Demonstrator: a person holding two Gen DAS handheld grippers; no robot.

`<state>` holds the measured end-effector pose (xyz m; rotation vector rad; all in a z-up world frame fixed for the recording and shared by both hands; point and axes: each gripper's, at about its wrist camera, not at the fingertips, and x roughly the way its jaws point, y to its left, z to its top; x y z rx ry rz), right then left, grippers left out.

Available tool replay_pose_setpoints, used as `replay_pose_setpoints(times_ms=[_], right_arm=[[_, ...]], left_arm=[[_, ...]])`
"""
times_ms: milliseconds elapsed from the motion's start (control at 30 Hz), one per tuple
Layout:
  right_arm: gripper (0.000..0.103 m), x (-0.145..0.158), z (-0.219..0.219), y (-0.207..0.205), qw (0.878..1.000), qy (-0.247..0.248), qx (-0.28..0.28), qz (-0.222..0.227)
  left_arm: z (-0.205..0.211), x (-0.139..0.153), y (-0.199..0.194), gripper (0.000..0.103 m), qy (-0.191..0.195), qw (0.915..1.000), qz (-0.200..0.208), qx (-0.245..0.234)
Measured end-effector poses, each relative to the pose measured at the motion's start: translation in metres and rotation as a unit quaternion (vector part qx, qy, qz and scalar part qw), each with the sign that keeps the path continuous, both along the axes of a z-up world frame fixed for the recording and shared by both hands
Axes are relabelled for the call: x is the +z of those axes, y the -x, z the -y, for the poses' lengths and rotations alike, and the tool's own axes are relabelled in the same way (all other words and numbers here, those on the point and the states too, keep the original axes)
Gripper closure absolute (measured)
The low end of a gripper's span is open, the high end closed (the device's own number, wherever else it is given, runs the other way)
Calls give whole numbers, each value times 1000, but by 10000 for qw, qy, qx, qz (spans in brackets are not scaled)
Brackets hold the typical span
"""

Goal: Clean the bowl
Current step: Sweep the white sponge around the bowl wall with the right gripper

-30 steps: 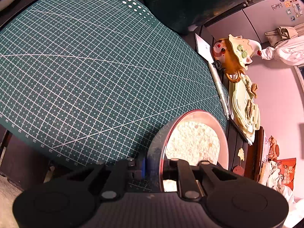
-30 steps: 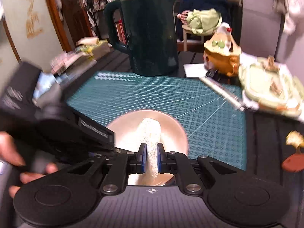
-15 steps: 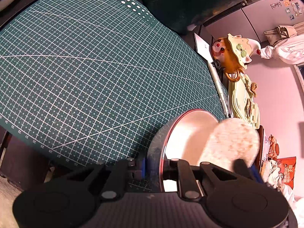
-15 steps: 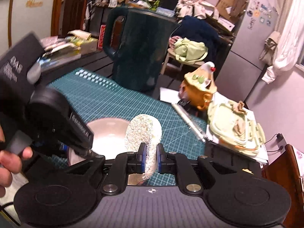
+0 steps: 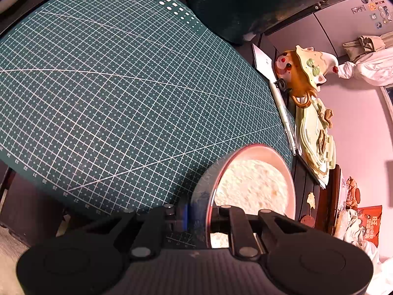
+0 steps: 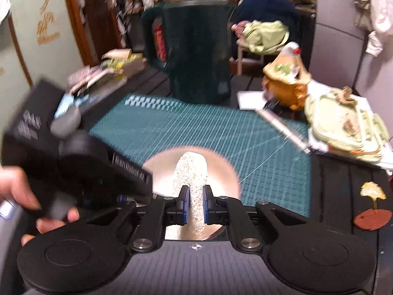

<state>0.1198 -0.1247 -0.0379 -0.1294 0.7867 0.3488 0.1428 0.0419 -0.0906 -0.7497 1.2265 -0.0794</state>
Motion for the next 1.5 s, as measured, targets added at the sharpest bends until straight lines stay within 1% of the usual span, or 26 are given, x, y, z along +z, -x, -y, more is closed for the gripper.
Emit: replay_pose_setpoints(times_ms=[67,200,300,400,467,567,633,700,767,833,933,967,1067,1167,1300,1333,1400,1500], right_arm=[[93,-7,-9,1,9995,291,45,116],[93,-7,-13,8,9963,735,1,455],[93,4,-13,16,9933,870,30,759],[93,17,-13,24,9871,1100,64,1164],[93,21,-13,27,9849,1175,185,1259],[93,16,-16,25,9864,1135,379,1130],[92,9,-17,21,9895,997,520,904],[92,5,-16,17,9937,716,611,613],[92,2,-12,13,9959,476,634,441],[88,1,-8,10,9969,321,642,326],[87,-1,1,2,9977,-193,646,-74],[87,-2,2,0,9976,-288,609,-170],[87,-6,6,-2,9974,-452,471,-312],[90,-5,7,-2,9968,-589,412,-347],[90,-3,10,-2,9955,-781,345,-411],[90,-5,10,-3,9950,-826,328,-465],[90,-8,8,-5,9960,-702,288,-472],[91,-11,0,-1,9993,-232,200,-209]], left_arm=[[0,1,1,88,0,10000,3,-6],[1,2,0,88,-16,10000,4,-24],[6,4,-5,88,5,10000,-14,-8],[7,5,-5,88,4,10000,-16,-5],[8,7,-4,88,-4,10000,-13,-6],[11,10,-4,88,-4,10000,-12,-2],[11,12,-3,88,2,10000,-17,-1],[13,14,-3,88,0,10000,-19,-6],[14,15,-3,88,4,10000,-21,-7],[15,16,-3,88,16,10000,-25,-1],[16,19,-1,88,10,10000,-21,-7],[16,20,0,88,7,10000,-18,-8],[17,24,4,88,13,10000,-15,-15],[20,27,5,88,23,10000,-20,-4],[16,27,10,88,28,10000,-19,-3],[17,28,11,88,27,10000,-21,0],[18,30,12,88,20,10000,-17,-3],[20,33,13,88,-6,10000,0,-22]])
